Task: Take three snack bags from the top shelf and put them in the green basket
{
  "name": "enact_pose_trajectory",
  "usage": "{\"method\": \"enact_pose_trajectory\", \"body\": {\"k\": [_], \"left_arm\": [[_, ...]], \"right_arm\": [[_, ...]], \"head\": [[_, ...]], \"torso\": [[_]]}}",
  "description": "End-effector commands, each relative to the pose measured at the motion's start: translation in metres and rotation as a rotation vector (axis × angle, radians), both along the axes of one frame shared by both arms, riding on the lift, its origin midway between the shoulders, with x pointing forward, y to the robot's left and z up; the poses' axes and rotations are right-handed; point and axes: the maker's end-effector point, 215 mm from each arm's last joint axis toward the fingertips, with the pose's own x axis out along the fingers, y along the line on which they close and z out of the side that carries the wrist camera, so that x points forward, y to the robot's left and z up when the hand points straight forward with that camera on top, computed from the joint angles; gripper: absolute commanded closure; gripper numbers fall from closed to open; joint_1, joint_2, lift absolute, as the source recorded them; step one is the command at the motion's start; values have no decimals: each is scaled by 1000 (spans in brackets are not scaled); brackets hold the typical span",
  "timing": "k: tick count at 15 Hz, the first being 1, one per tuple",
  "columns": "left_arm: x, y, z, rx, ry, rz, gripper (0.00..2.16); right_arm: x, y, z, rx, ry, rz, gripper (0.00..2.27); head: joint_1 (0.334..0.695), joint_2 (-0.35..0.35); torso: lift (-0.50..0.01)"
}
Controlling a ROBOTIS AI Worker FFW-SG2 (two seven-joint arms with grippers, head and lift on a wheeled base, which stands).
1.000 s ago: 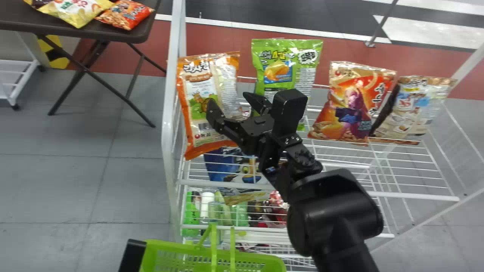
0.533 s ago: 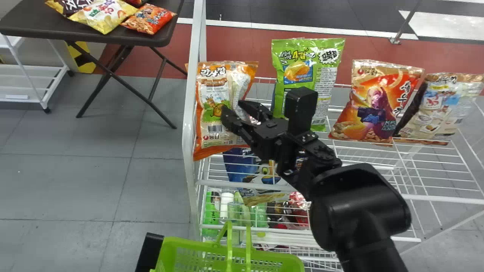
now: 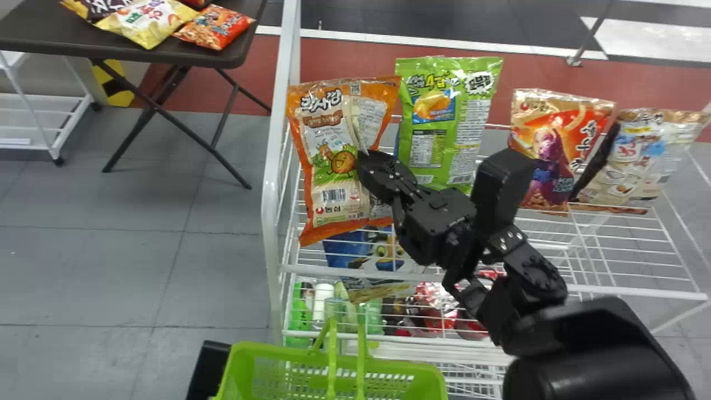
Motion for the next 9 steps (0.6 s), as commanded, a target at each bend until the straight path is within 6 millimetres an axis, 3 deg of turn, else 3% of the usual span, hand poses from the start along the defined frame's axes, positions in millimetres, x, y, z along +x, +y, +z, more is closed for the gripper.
{"method": "enact_pose_trajectory", "body": {"k": [1,3,5,9], "left_arm": [[-4,-2,10,-9,-22,-7,1045],[-5,-3,16,-14,-34,-7,1045],[-6,-3,20,-24,-39,-10,1045],[-5,-4,27,-37,-87,15,1045]], "right_arm": [[-33,-27,23,-32,-31,-49,2243],[-59,-47,27,-87,-10,-82,2243],[-83,-68,16,-153,45,-110,2243],[-125,-101,-22,-210,197,-95,2243]], "head": [[695,-160],[695,-199],[695,-272],[695,-350]], "torso": [[-30],[-30],[-30],[-30]]}}
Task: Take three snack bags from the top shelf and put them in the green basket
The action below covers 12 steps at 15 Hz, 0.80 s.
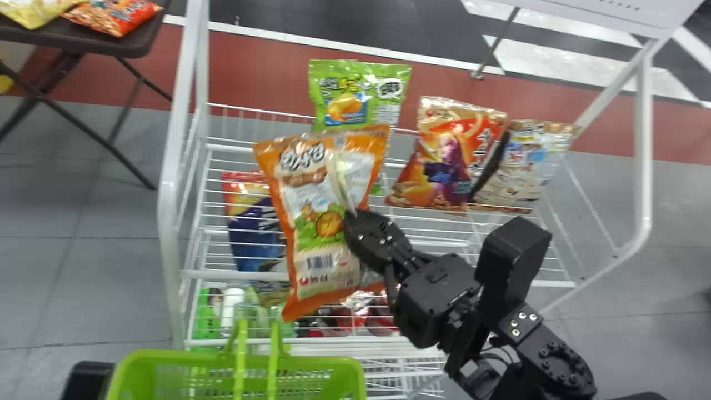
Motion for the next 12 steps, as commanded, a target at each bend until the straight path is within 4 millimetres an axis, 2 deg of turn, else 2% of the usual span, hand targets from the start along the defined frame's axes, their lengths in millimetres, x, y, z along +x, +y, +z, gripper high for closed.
{"method": "enact_pose_trajectory", "body": {"k": [1,4,5,6,9,12], "left_arm": [[-1,-2,8,-6,-25,3,1045],[2,-5,11,-2,-62,10,1045],[3,-5,11,-2,-66,12,1045],[2,-7,11,-3,-69,12,1045],[2,-9,9,2,-74,14,1045],[2,-13,9,3,-84,12,1045]], "right_arm": [[-19,-19,-14,-27,50,-4,2243],[-44,-33,-41,-25,169,14,2243],[-52,-32,-53,-19,218,30,2243],[-66,-34,-73,-13,305,38,2243],[-102,-16,-117,59,492,98,2243],[-139,15,-154,152,680,165,2243]], "head": [[695,-350],[695,-350],[695,-350],[695,-350],[695,-350],[695,-350]], "torso": [[-30],[-30],[-30],[-30],[-30],[-30]]}}
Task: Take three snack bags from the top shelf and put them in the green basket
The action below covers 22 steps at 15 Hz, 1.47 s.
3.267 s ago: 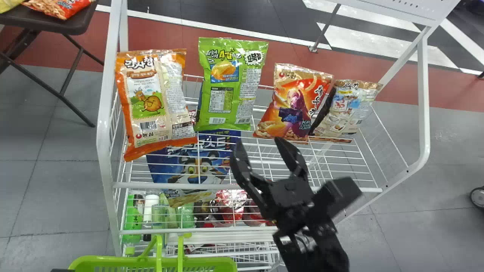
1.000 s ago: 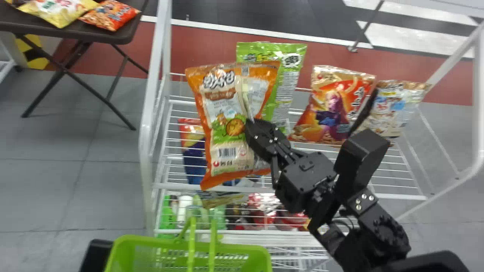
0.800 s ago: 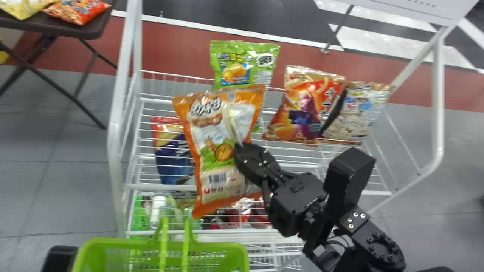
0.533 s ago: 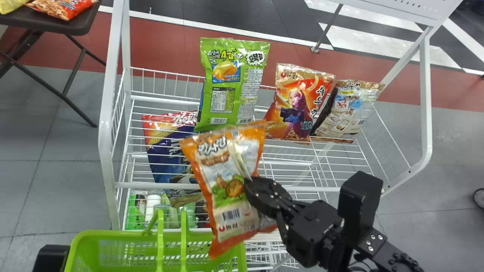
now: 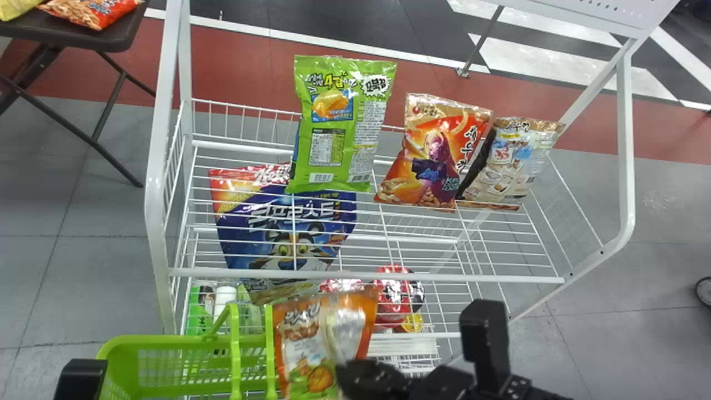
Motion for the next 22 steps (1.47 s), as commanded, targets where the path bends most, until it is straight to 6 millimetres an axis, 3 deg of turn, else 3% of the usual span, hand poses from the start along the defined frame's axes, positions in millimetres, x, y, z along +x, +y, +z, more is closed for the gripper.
{"method": "enact_pose_trajectory", "body": {"k": [1,3,5,10,11,12,14,15,17,22], "left_arm": [[-1,-3,0,0,-6,-4,1045],[-3,-6,0,2,-7,-10,1045],[-3,-7,1,1,-8,-13,1045],[-2,-8,1,3,-13,-14,1045],[-2,-10,1,6,-15,-21,1045],[-3,-10,-1,15,-17,-23,1045],[-3,-10,-1,15,-14,-23,1045],[-2,-10,-1,15,-15,-23,1045],[-2,-10,-2,19,-14,-22,1045],[-6,-12,-2,27,-7,-30,1045]], "right_arm": [[-16,19,-24,45,90,26,2243],[-24,40,-29,105,133,55,2243],[-31,67,-19,242,176,107,2243],[-51,97,-2,418,309,188,2240],[-56,99,-5,429,361,191,2105],[-56,98,-10,415,368,188,1659],[-58,86,-20,365,417,155,93],[-56,77,-26,321,421,132,-2],[-46,60,-27,275,388,100,26],[-6,30,-9,235,193,62,53]], "head": [[695,-350],[695,-350],[695,-350],[695,-350],[695,-350],[695,-350],[695,-350],[695,-350],[695,-350],[695,-350]], "torso": [[-30],[-30],[-30],[-30],[-30],[-30],[-30],[-30],[-30],[-30]]}}
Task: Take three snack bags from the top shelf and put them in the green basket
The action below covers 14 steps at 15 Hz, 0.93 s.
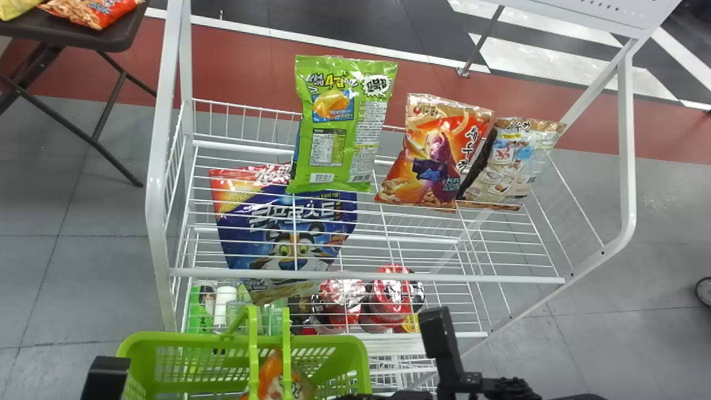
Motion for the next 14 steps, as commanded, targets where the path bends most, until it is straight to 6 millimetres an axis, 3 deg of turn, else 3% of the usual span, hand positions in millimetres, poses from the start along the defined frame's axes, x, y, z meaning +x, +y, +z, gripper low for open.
{"method": "enact_pose_trajectory", "body": {"k": [1,4,9,11,14], "left_arm": [[-1,1,0,3,3,-2,1045],[-4,-1,0,5,5,-4,1045],[-11,-8,1,-5,8,-20,1045],[-13,-9,1,-8,11,-24,1045],[-14,-8,2,-8,11,-30,1045]], "right_arm": [[24,-8,18,5,-111,-35,53],[75,-30,49,-46,-366,-130,83],[164,-38,124,-151,-765,-298,151],[194,-35,140,-188,-848,-366,191],[237,-38,150,-231,-942,-461,191]], "head": [[695,-350],[695,-350],[695,-350],[695,-350],[695,-350]], "torso": [[-30],[-30],[-30],[-30],[-30]]}}
